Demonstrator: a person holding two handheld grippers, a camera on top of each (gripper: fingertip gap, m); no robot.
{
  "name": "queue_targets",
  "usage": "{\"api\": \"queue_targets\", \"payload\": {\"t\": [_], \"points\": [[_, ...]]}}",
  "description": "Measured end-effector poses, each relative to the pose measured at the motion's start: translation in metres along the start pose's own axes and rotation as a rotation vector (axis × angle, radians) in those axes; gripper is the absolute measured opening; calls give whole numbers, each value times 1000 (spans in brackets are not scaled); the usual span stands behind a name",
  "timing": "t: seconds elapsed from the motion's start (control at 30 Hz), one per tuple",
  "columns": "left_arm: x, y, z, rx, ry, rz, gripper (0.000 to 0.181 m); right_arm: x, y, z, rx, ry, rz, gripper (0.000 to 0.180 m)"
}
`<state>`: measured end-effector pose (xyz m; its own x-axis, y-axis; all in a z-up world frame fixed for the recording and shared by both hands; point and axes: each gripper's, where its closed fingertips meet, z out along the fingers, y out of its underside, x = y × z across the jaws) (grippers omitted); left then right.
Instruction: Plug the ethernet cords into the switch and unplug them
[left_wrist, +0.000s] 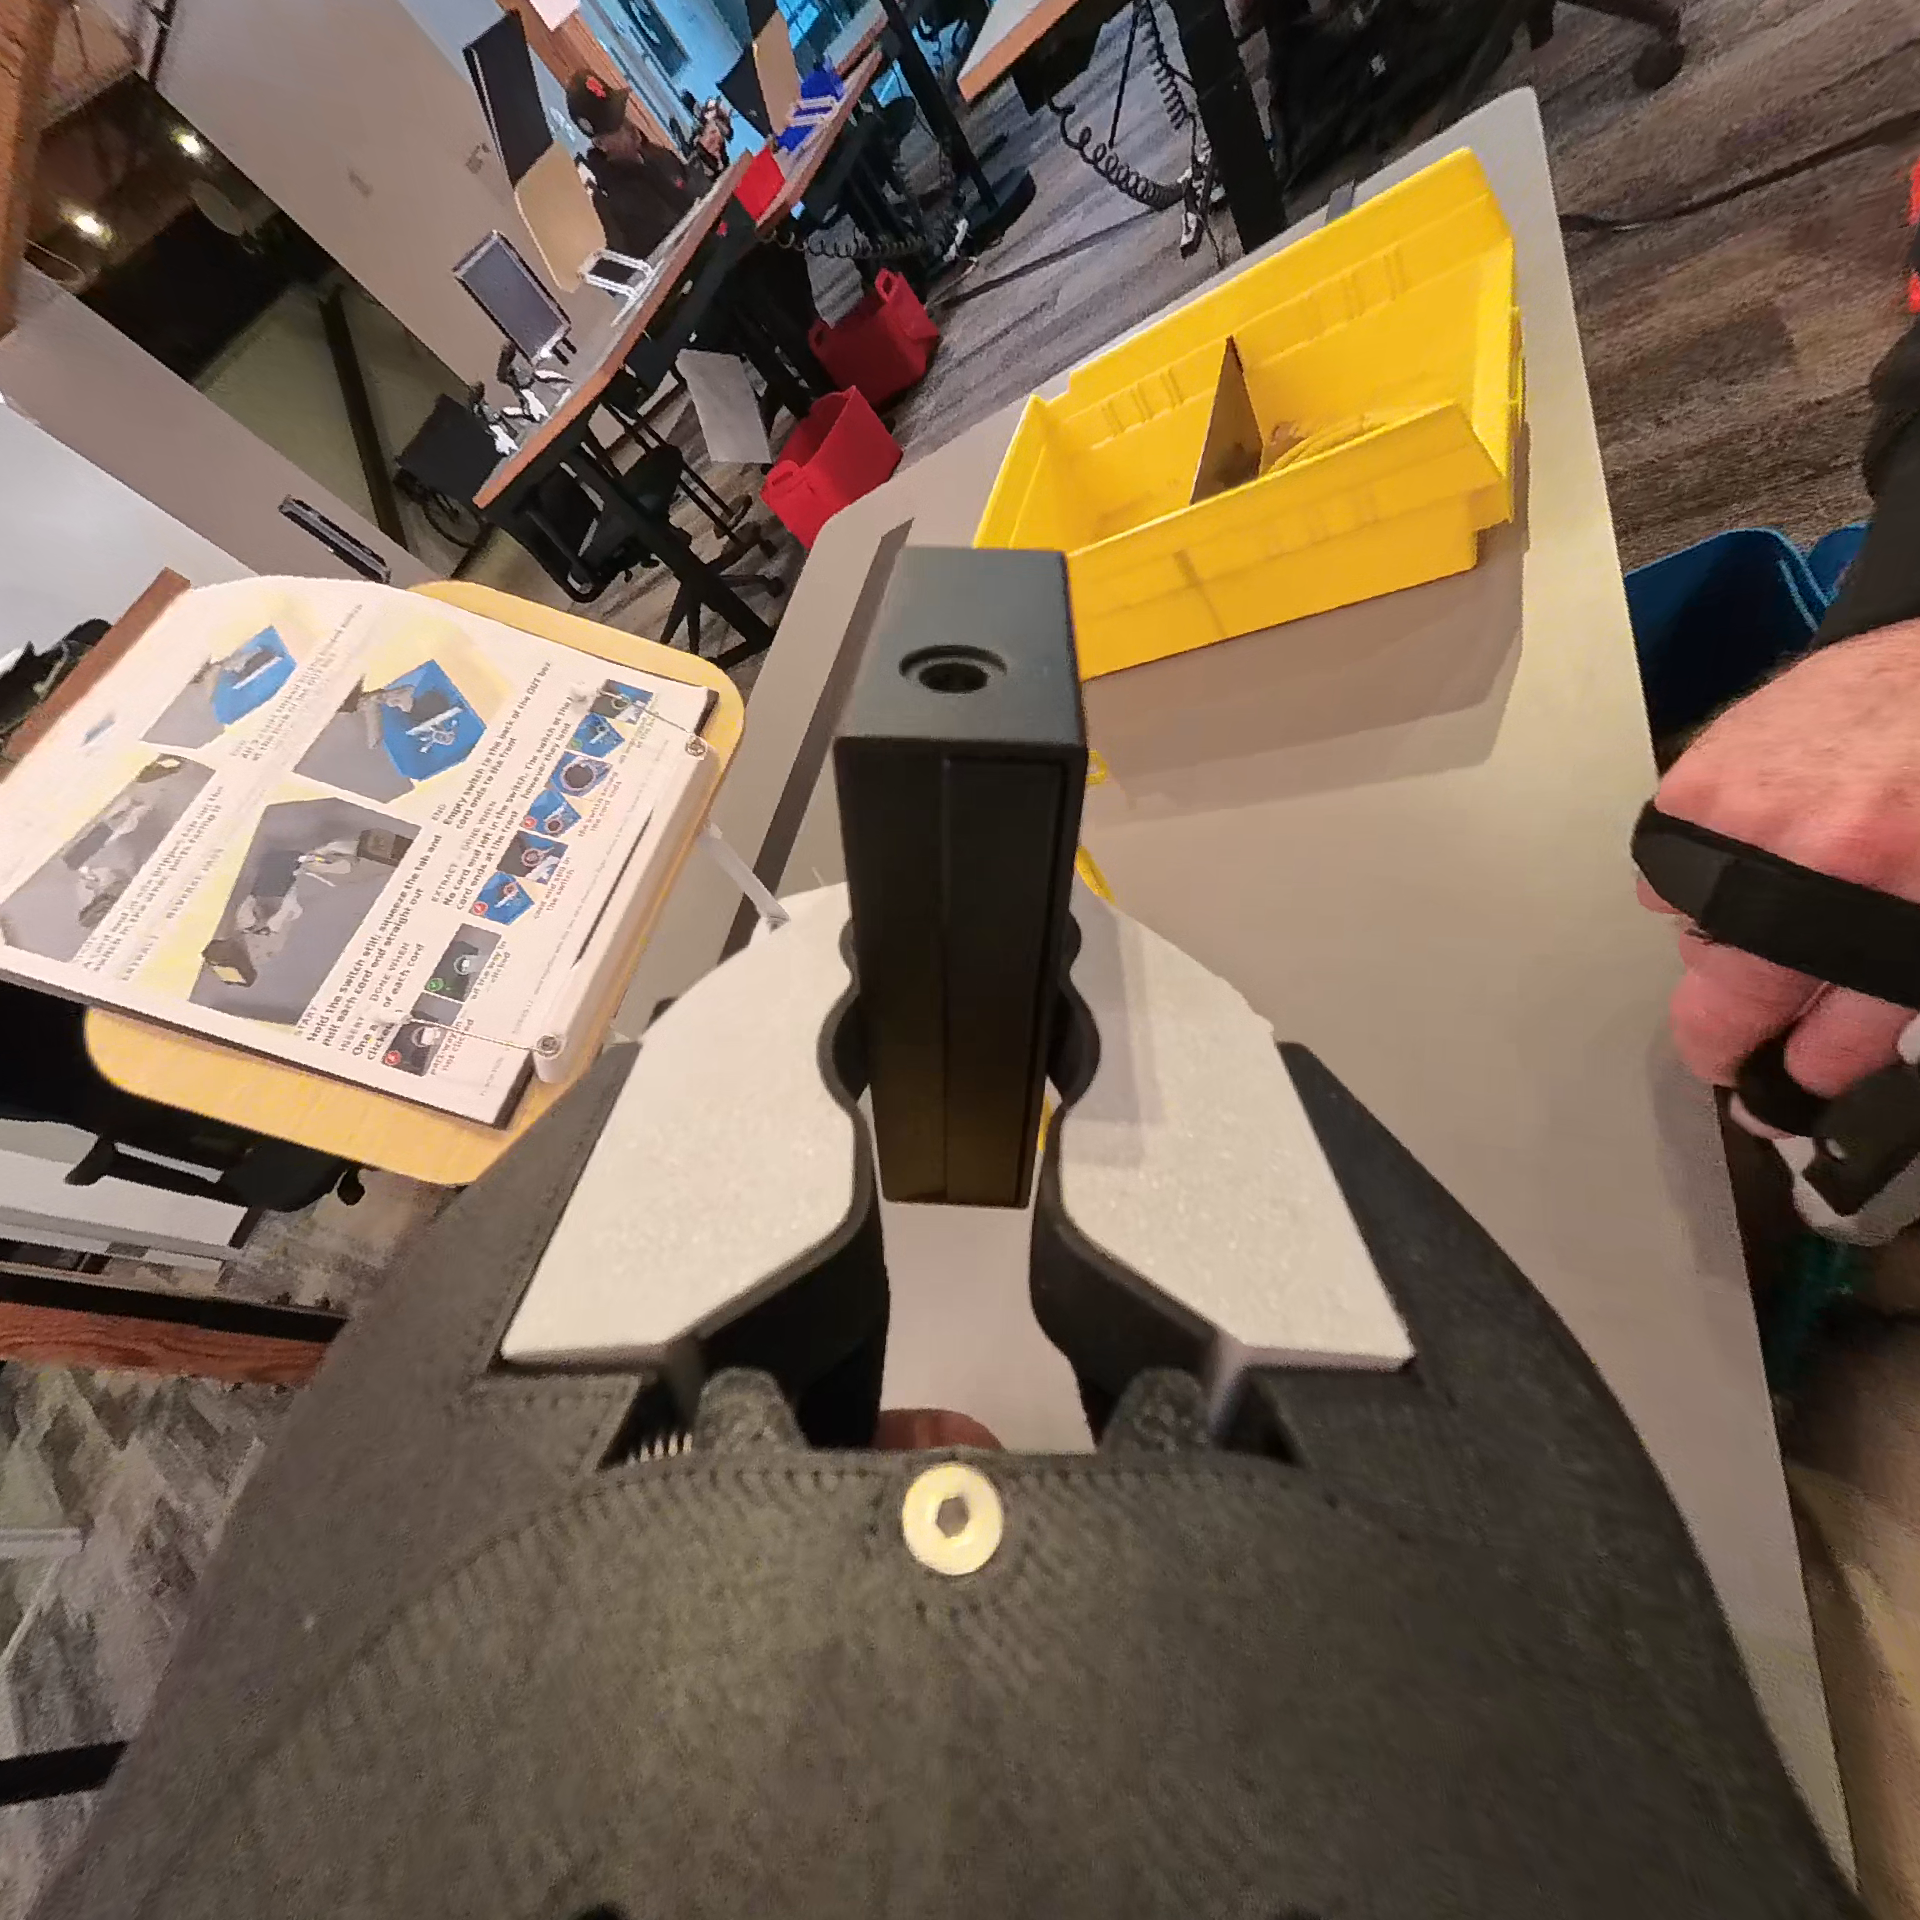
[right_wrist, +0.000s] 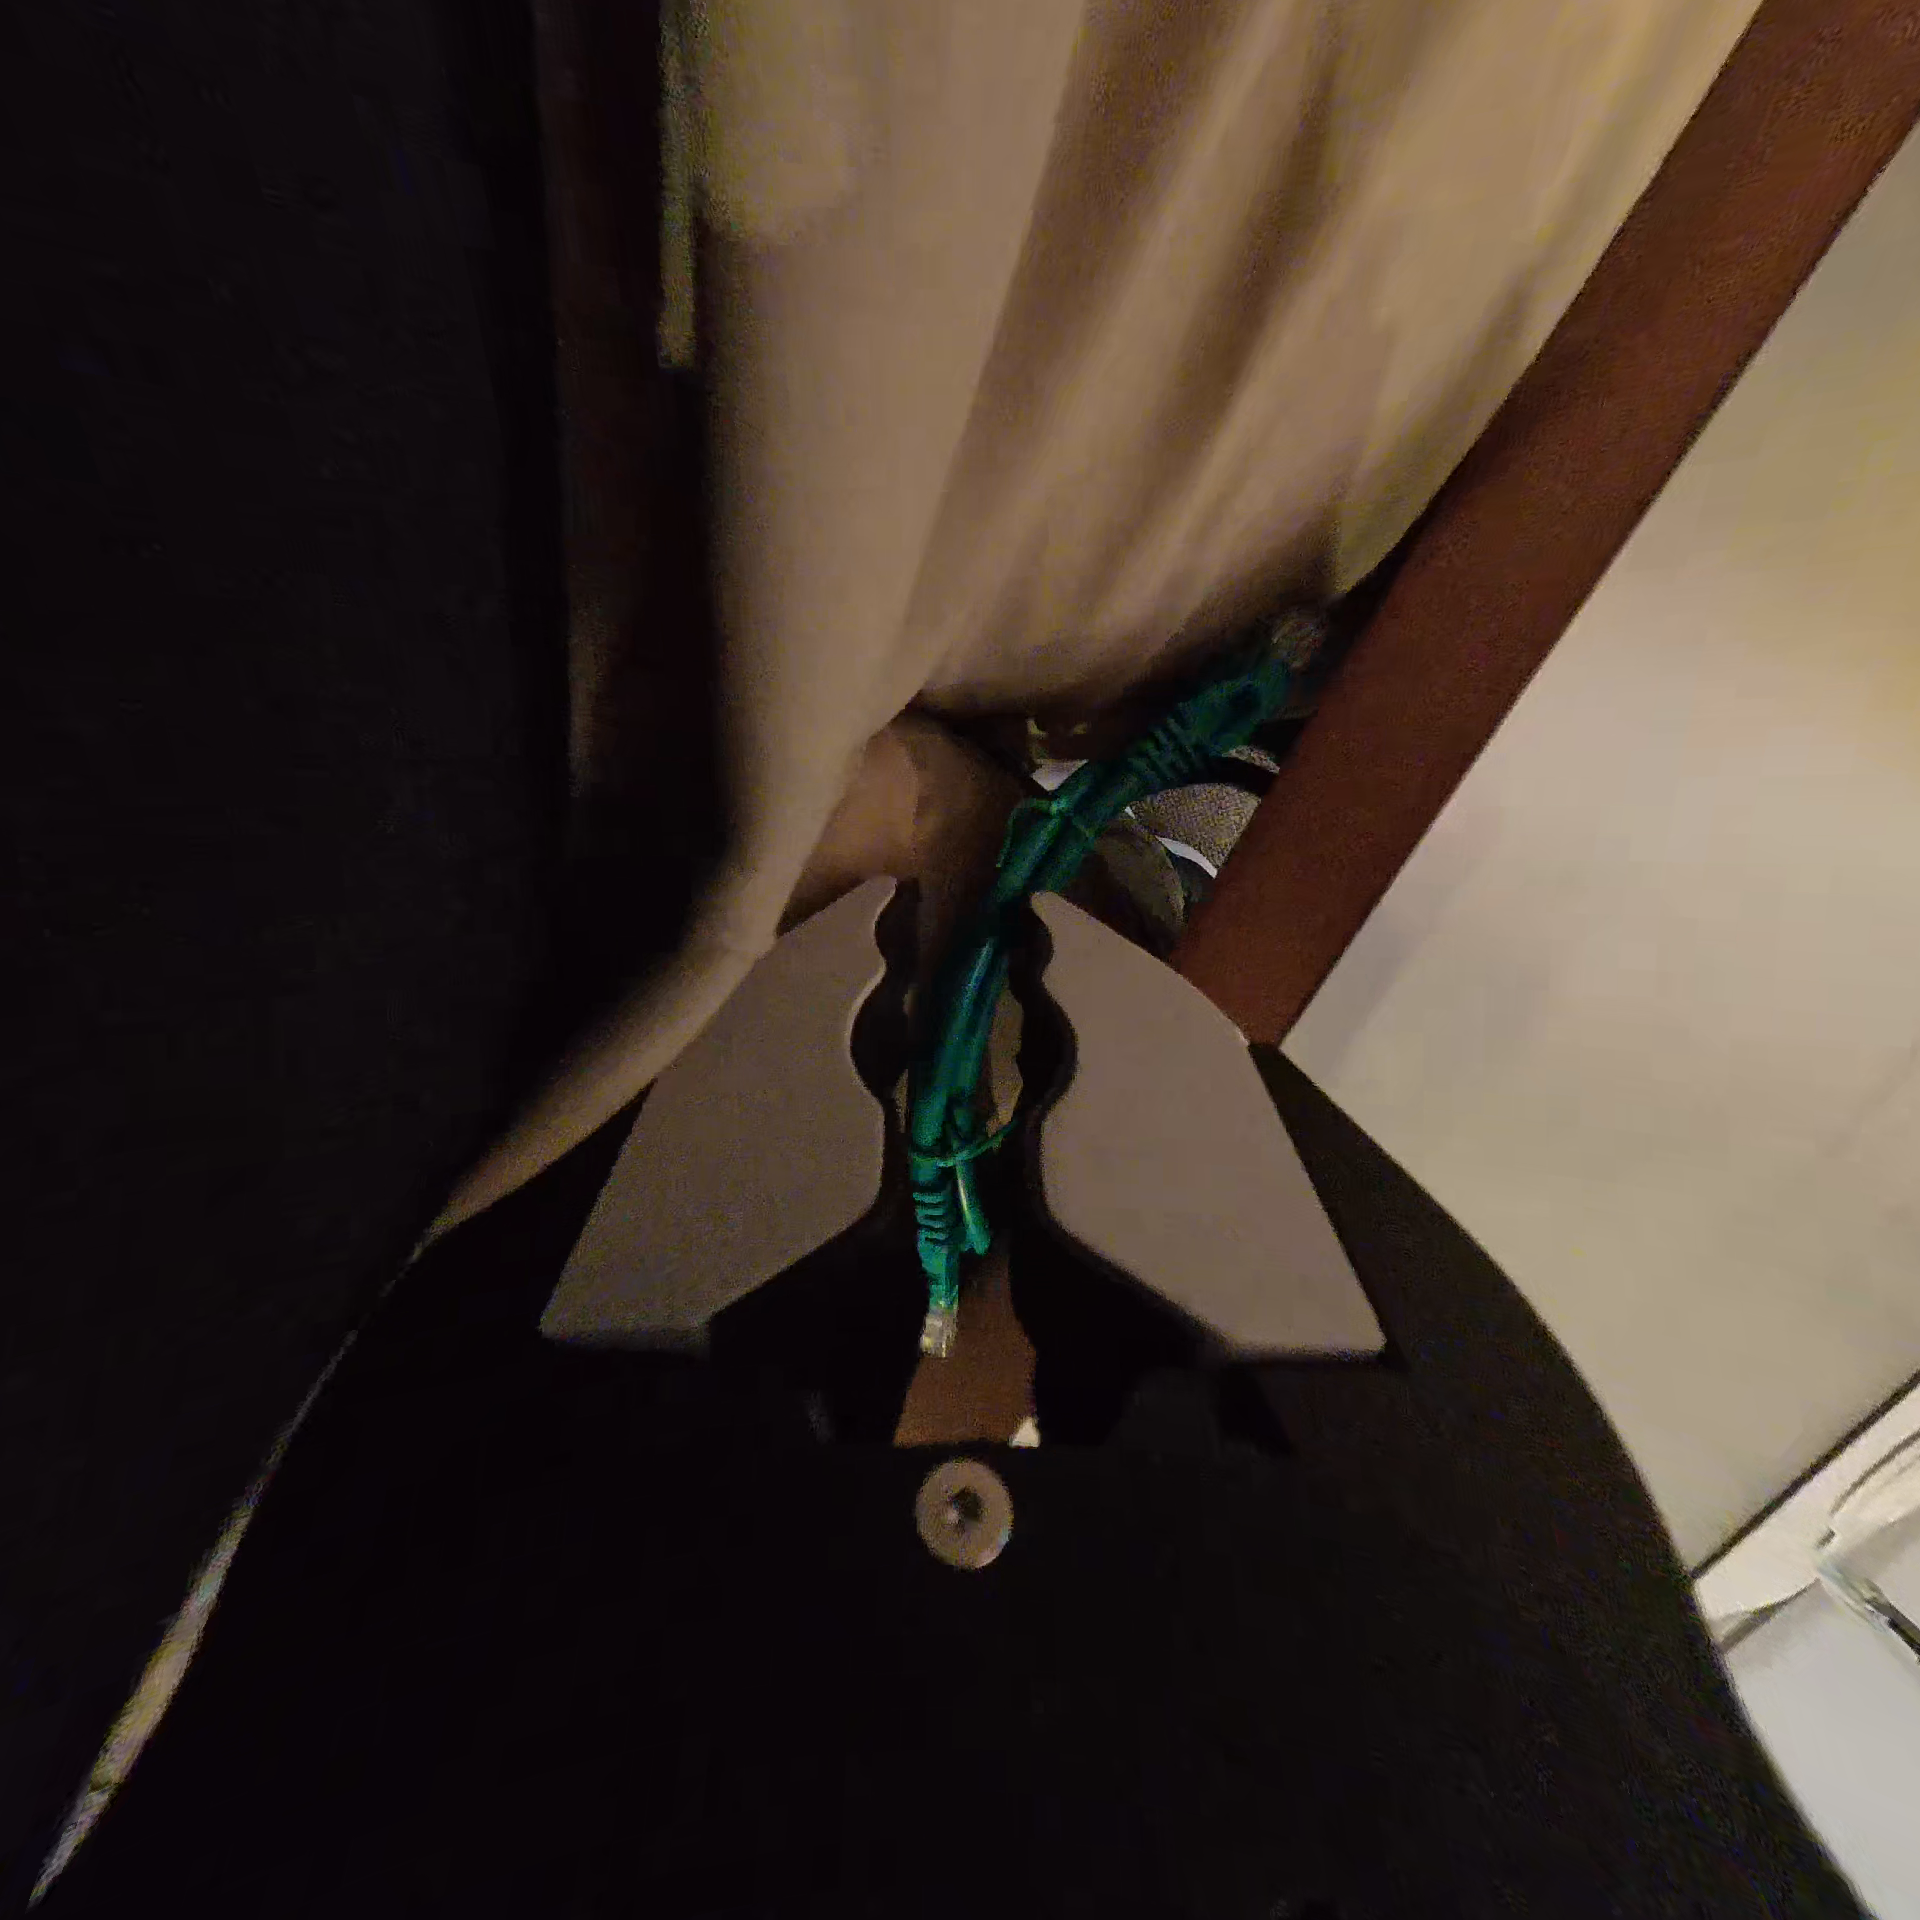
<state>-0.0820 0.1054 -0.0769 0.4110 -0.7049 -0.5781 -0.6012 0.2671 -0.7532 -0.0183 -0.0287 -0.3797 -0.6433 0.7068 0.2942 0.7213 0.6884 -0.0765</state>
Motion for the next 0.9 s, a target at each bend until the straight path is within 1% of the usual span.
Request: {"api": "queue_targets", "payload": {"t": [0.03, 0.07, 0.1, 0.17, 0.23, 0.33, 0.4, 0.47, 0.5, 0.6, 0.7, 0.77, 0.83, 0.9], "points": [[-1, -1, -1, 4, -3, -2, 29, 1, 0, 0, 5, 0, 23, 17], [-2, -2, -2, 7, -6, -5, 29, 3, 2, 3, -12, 12, 48, 24], [-3, -2, -3, 9, -9, -6, 29, 3, 3, 6, -32, 17, 55, 24], [-1, -2, -4, 6, -10, -4, 29, 7, 3, 8, -66, 52, 24, 17], [1, -5, -6, 8, -11, 2, 29, 6, 4, 14, -106, 35, 42, 13], [2, -13, -10, 13, -22, 21, 29, 7, 1, 13, -93, 37, 19, 11], [2, -18, -14, 18, -30, 32, 29, 5, -2, 6, -32, 10, 61, 10], [1, -21, -17, 24, -37, 34, 29, 1, -6, -3, 65, -77, 156, 8], [0, -22, -17, 25, -39, 34, 29, 1, -7, -9, 119, -104, 187, 4], [-1, -24, -17, 32, -42, 34, 29, -3, -8, -35, 266, -184, 293, 4], [-1, -24, -13, 38, -33, 33, 29, -13, -6, -61, 386, -238, 342, 4], [-1, -23, -8, 39, -23, 26, 29, -18, -8, -85, 493, -277, 362, 4], [1, -20, -5, 35, -17, 26, 29, -15, -5, -111, 569, -279, 417, 5], [1, -17, -2, 30, -18, 22, 29, -8, 2, -146, 668, -260, 479, 5]]}}
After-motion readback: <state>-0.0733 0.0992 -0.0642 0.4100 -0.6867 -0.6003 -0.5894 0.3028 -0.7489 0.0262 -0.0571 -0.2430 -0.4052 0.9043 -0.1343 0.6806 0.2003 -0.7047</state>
